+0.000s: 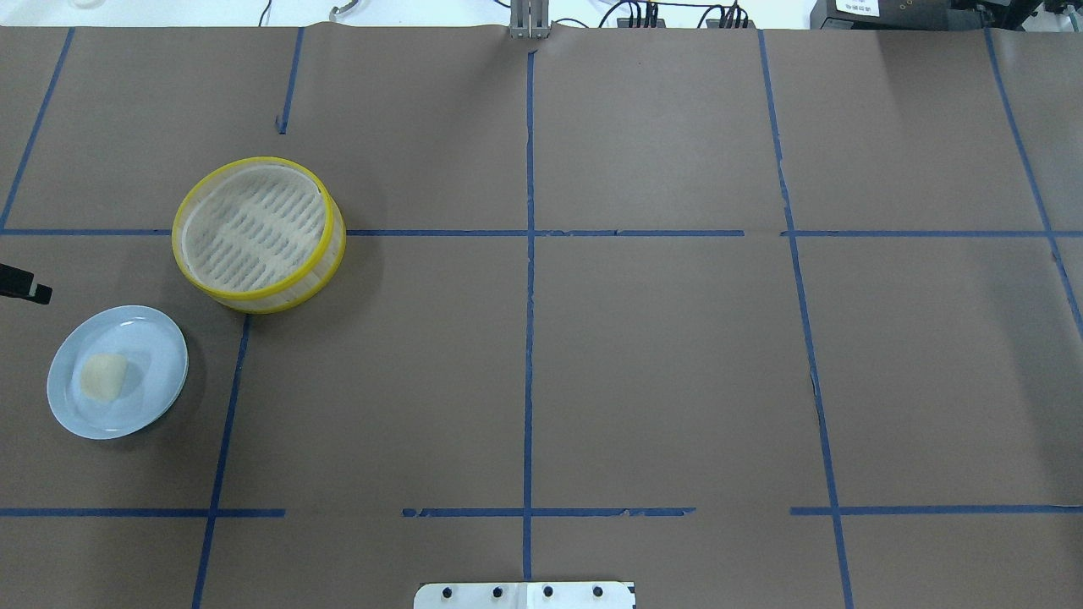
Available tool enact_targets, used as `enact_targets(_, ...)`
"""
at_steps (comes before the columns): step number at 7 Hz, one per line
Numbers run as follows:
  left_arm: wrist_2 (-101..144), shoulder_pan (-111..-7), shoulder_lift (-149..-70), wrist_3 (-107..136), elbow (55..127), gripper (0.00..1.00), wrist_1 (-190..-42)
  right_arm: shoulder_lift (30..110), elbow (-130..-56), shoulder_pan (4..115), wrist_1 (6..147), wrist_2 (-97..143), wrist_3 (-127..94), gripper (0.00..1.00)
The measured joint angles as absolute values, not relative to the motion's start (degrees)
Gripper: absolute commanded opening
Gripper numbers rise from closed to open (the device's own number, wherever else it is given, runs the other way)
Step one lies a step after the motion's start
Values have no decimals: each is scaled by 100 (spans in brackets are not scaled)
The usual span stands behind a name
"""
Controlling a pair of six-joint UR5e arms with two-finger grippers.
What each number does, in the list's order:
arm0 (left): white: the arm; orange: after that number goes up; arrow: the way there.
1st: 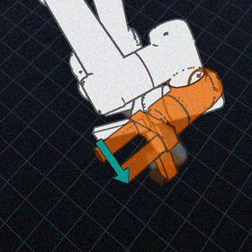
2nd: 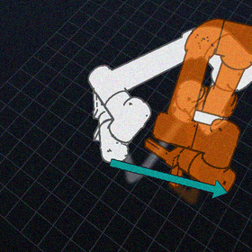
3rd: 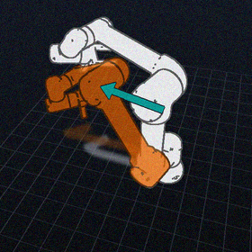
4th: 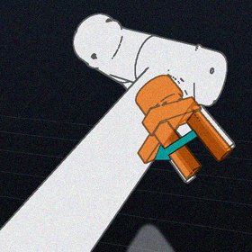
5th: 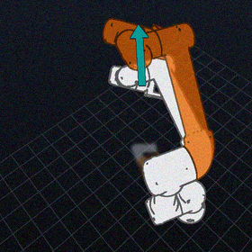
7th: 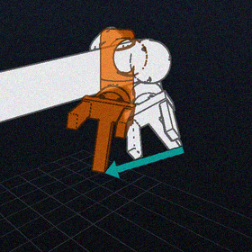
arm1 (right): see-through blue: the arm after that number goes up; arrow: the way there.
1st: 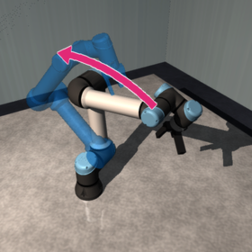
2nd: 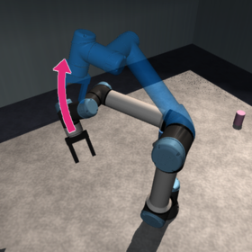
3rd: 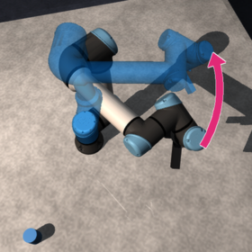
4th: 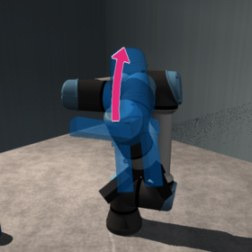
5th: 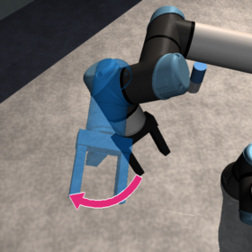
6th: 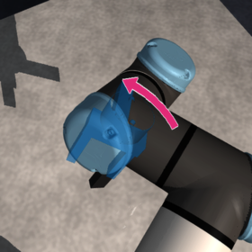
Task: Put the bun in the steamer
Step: 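Move the left gripper down over the white bun on the blue plate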
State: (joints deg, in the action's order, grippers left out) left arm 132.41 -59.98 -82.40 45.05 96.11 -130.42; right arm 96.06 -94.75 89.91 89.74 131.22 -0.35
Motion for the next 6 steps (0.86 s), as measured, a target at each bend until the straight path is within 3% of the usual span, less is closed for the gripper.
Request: enact_targets(6, 12684, -4900, -8372, 4929, 9848, 92, -12215, 9607, -9475, 8991, 8974, 13122, -35, 100)
